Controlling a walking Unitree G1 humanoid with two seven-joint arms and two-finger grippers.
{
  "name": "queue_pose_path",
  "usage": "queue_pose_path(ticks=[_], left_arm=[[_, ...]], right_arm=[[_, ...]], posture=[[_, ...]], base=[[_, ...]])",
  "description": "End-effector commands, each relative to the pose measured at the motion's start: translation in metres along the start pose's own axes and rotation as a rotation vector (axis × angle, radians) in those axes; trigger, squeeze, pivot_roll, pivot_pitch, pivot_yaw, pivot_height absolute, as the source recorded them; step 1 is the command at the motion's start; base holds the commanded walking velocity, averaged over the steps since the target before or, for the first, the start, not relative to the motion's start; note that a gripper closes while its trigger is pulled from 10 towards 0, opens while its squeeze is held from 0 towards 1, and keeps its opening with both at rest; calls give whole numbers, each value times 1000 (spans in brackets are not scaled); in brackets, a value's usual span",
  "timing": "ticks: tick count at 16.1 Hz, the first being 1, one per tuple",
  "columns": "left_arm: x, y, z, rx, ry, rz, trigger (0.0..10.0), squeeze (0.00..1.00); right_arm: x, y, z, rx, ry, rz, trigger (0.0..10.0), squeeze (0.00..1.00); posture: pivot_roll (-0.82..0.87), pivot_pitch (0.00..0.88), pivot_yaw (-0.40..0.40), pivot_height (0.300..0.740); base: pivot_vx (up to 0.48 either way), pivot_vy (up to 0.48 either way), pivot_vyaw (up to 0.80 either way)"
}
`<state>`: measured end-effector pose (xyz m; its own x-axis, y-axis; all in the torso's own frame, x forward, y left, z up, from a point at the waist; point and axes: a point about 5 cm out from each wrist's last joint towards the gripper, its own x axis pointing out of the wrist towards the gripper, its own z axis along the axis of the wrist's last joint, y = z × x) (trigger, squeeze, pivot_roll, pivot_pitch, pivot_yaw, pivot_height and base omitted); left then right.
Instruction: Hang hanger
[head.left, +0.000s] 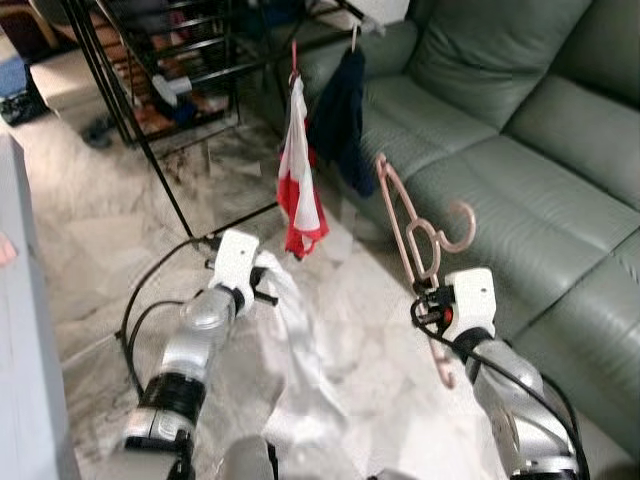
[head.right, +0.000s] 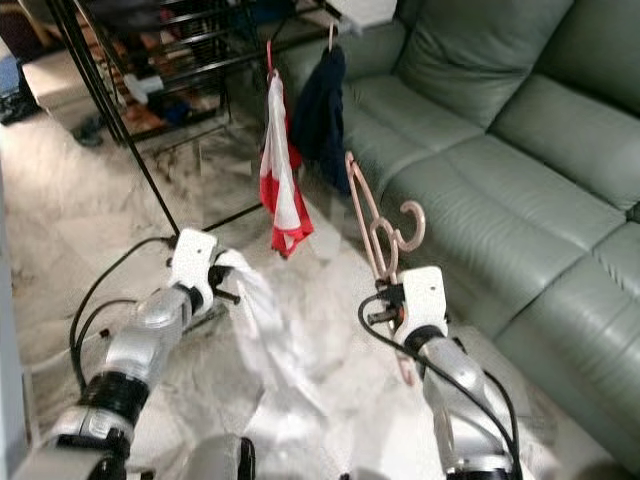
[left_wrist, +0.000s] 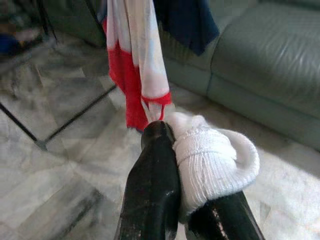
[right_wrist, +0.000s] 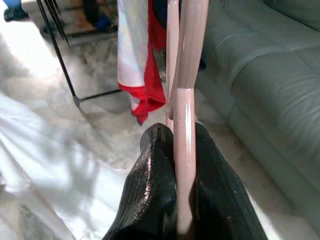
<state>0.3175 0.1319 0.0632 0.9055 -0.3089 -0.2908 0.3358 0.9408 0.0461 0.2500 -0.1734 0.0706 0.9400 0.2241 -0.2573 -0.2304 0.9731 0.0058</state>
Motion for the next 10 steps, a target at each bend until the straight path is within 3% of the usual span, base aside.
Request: queue_pose_path(ticks=[1,10], left_arm=[[-3,4,17,-10,-94,28,10000,0],[-3,-2,29,-35,-111,54,10000,0]], right_arm=[[-3,5,2,-12,-15,21,10000,0],[-9,8,0,-45,6,48,10000,0]], posture=[[-22,14,17,740],[-35,19,13,740]], base=[[0,-255,0],[0,-283,0]])
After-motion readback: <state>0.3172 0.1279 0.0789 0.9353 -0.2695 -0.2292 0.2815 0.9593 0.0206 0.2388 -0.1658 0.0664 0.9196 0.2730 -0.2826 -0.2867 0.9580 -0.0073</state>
